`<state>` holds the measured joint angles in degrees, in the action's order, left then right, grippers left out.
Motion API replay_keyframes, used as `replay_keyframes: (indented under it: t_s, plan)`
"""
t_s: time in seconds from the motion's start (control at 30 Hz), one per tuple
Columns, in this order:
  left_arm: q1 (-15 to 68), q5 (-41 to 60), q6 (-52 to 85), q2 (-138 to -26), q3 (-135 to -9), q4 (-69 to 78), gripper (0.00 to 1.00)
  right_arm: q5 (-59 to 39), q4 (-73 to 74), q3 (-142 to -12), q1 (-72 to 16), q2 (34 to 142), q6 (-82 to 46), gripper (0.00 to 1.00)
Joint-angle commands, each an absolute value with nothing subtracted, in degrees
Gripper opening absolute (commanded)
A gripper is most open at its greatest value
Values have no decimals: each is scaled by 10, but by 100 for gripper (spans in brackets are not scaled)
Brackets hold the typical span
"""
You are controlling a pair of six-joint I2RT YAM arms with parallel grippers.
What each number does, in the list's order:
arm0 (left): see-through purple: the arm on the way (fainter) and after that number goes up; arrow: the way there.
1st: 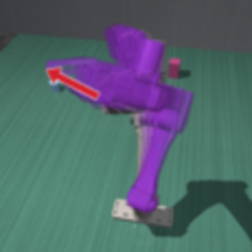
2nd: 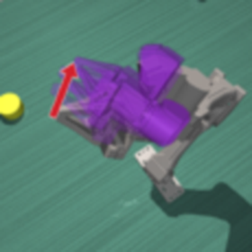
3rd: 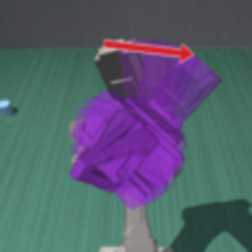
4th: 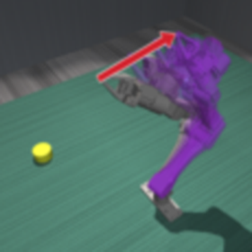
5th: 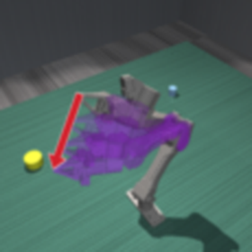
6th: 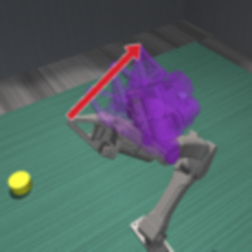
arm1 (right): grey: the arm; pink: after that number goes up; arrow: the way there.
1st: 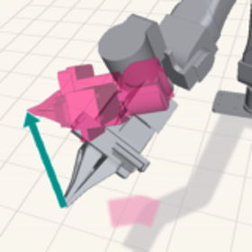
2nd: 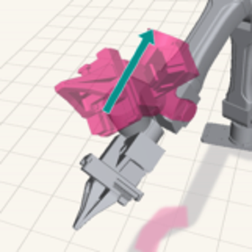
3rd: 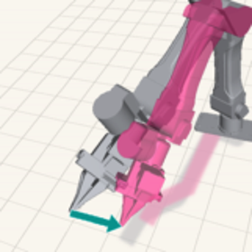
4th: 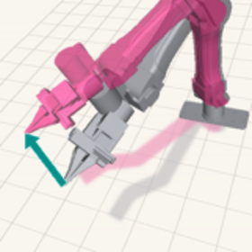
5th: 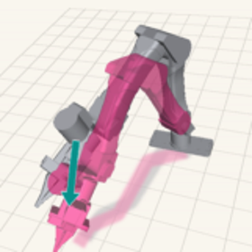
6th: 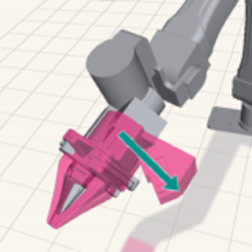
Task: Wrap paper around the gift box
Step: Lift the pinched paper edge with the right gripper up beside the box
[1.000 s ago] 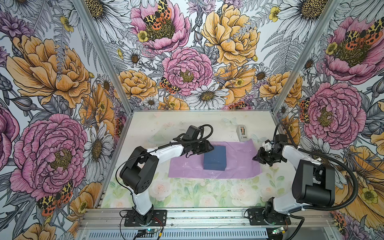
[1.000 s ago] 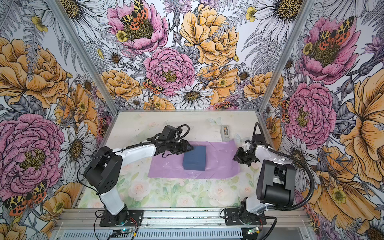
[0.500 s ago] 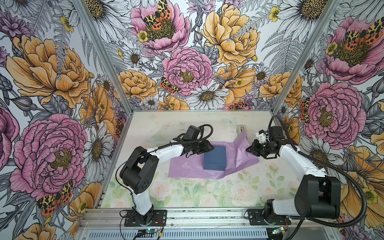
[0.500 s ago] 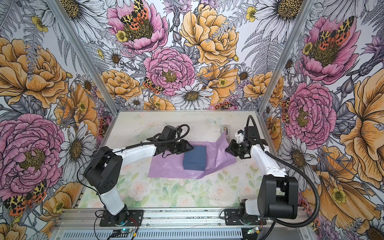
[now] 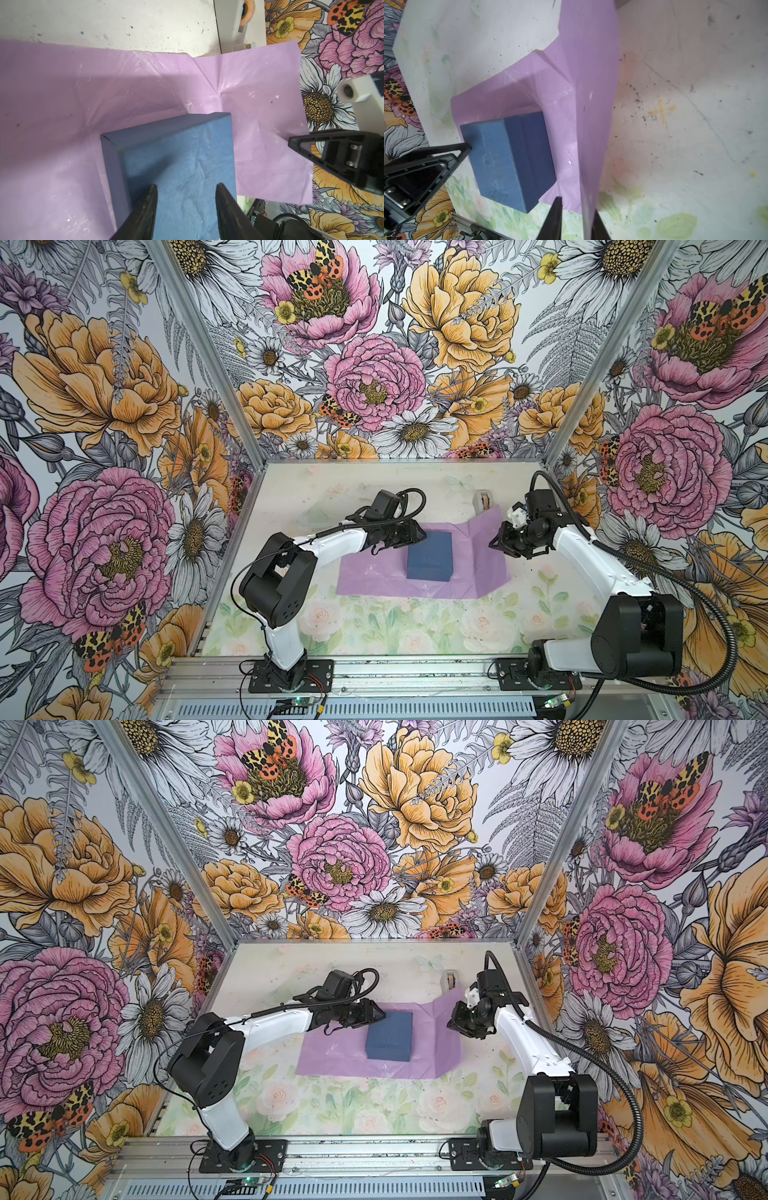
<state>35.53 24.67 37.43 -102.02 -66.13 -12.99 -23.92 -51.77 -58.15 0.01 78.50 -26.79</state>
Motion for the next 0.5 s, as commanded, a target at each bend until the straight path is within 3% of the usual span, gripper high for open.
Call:
replay_keyframes:
  t_s: [0.0, 0.33, 0.47]
  plan:
    - [347, 218, 361, -1034, -665, -164, 48, -211, -549, -574, -1, 787, -248, 22]
    - [346, 218, 360, -1033, -664, -164, 48, -205, -579, -560, -1, 773, -234, 21]
    - [346, 217, 360, -1032, -664, -163, 48, -204, -584, -556, -1, 760, -231, 16]
